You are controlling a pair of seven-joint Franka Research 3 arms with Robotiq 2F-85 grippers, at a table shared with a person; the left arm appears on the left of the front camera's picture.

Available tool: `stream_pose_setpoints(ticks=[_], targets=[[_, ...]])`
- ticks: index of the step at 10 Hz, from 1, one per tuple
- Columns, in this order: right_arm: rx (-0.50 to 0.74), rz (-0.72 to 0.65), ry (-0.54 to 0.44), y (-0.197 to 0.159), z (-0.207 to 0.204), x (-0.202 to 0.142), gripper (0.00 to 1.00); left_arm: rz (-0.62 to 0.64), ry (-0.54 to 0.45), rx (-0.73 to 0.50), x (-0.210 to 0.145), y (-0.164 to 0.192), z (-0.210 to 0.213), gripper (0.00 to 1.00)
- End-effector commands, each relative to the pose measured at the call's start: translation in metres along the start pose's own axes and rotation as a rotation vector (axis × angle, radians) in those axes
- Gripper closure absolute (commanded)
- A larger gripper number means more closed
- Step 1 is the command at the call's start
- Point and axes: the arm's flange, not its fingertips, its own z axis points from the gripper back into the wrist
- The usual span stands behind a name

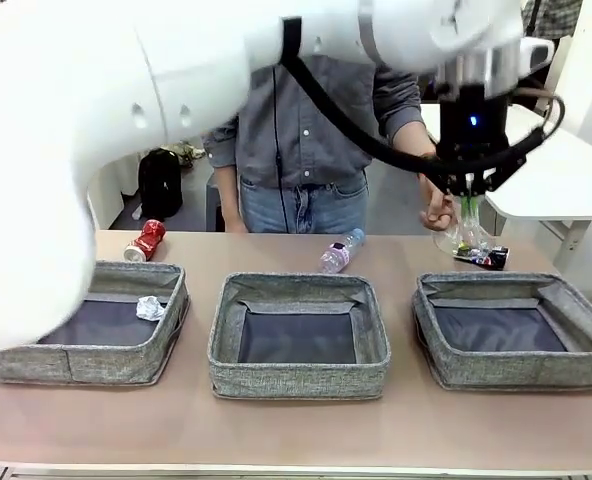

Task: Sort the waste into the appropriate baskets.
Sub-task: Place the picked waste into the Fabric basket indicated by the person.

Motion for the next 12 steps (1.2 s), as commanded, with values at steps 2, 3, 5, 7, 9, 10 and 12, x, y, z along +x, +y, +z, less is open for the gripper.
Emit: stream_pose_setpoints(ticks=[2, 3, 5, 7, 9, 10, 12], targets=[[-0.005, 0.000, -0.001, 0.004, 0.000, 0.000, 0.00, 0.103, -0.139, -0.037, -0.007, -0.008, -0.050, 1.00], [-0.005, 0.000, -0.001, 0.004, 0.000, 0.000, 0.00, 0.105, -0.121, -0.035, -0.009, -0.009, -0.061, 1.00], [-0.005, 0.000, -0.001, 0.004, 0.000, 0.000, 0.00, 0.081, -0.087, -0.013, -0.016, -0.013, -0.076, 1.00], [-0.005, 0.000, -0.001, 0.004, 0.000, 0.000, 0.00, 0.071, -0.077, -0.008, -0.018, -0.015, -0.076, 1.00], [-0.005, 0.000, -0.001, 0.004, 0.000, 0.000, 0.00, 0.068, -0.048, -0.012, -0.019, -0.016, -0.075, 0.83], [-0.005, 0.000, -0.001, 0.004, 0.000, 0.000, 0.00, 0.060, -0.048, -0.013, -0.018, -0.016, -0.075, 0.43], [-0.005, 0.000, -0.001, 0.004, 0.000, 0.000, 0.00, 0.069, -0.045, -0.021, -0.016, -0.015, -0.074, 0.00]])
